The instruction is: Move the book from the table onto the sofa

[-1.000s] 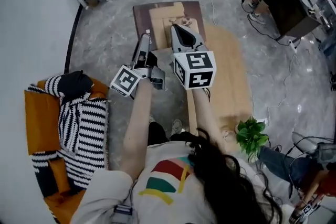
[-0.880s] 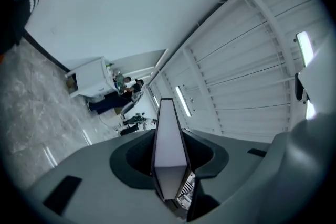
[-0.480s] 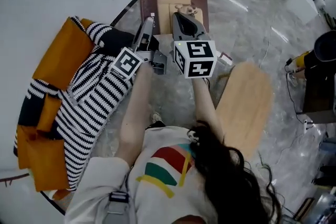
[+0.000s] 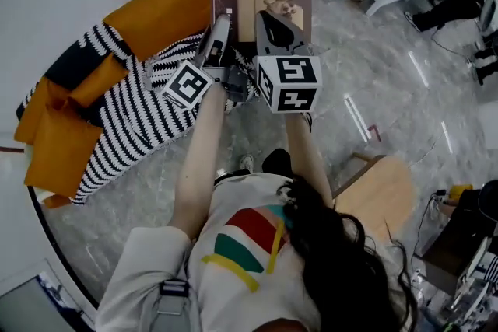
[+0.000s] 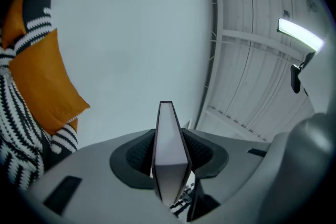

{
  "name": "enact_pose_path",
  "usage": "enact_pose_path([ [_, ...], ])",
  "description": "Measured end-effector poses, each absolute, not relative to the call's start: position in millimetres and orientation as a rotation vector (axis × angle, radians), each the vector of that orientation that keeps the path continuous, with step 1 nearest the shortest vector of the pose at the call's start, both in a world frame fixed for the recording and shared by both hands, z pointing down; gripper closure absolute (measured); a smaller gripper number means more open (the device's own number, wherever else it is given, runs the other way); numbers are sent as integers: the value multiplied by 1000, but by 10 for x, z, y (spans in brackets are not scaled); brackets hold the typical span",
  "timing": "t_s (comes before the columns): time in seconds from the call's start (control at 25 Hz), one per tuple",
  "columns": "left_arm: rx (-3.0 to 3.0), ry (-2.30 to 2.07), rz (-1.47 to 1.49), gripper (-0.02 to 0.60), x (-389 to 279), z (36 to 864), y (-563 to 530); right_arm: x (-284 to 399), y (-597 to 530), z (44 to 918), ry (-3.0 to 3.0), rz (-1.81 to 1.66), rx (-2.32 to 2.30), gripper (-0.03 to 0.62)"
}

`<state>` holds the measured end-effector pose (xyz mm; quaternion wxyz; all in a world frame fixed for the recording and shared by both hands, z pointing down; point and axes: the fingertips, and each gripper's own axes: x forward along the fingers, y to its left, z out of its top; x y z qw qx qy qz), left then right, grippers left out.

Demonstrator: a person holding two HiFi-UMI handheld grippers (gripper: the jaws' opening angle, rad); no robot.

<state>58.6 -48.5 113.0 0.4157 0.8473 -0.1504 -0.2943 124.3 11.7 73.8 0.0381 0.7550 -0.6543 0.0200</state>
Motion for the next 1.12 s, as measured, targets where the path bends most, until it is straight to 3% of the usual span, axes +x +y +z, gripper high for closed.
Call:
enact_pose_path([
  [0.36,2047,-737,-843,426,-337,1654,-1425,605,-1159,1222,-2305,212,2007,582],
  [0.76,1959,-934,-949,426,-516,1946,-2160,481,-2191,1428,-2499,264,1772,582],
  [1.12,1900,-1052,-867,426,-767,2375,-2657,362,-2767,1812,-2478,371,1717,582],
])
